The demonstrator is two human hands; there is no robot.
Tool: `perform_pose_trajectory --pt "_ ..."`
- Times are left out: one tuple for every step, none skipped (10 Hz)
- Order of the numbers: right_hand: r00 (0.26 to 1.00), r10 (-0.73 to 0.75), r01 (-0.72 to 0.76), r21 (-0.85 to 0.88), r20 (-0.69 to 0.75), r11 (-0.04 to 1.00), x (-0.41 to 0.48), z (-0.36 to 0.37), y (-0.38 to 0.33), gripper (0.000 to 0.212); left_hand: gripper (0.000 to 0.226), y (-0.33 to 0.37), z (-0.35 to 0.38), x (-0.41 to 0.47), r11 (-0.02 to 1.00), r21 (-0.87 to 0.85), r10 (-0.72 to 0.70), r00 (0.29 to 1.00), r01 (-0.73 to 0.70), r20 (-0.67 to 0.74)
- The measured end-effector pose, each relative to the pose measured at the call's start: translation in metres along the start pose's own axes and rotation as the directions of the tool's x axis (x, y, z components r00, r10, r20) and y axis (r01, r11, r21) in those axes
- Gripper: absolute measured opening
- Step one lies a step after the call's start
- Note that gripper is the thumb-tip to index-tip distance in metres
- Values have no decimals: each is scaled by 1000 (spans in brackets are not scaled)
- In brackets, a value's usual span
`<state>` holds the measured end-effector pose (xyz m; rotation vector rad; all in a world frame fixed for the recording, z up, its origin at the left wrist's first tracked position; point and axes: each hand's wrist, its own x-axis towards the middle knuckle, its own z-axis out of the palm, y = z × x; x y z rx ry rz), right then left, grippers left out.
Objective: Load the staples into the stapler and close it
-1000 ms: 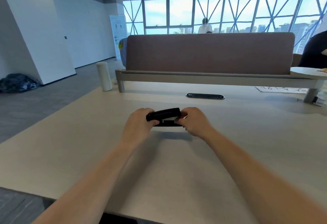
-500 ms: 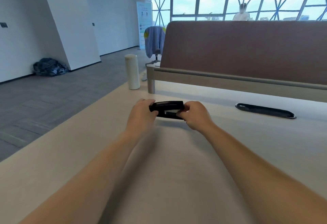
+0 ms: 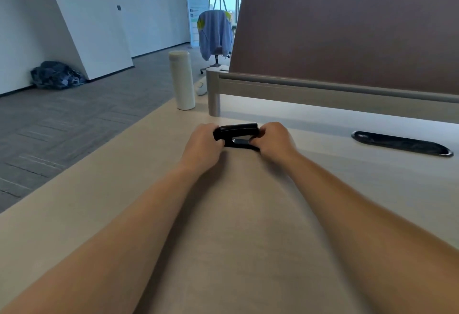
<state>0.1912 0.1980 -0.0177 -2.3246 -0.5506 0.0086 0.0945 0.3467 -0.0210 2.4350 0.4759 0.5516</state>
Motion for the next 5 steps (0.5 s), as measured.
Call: perform_pose_trajectory --pt "1000 13 -13 -2 1 1000 -2 -2 -2 17 20 5 -2 -5 1000 -12 -1 1000 1 14" --pt "999 35 -35 11 4 999 -10 -6 -6 21 42 17 -9 -16 1000 -11 -14 999 15 39" --pt "1000 24 -24 32 -19 999 -21 -10 -7 32 39 26 -15 -28 1000 -7 -7 1000 7 14" --pt "998 50 -48 50 -48 998 -38 -20 -11 38 38 37 -28 -46 1000 -15 -15 1000 15 5" --pt "995 49 -42 72 -87 996 -59 -30 -20 31 38 45 -38 -66 1000 -17 20 1000 -20 -18"
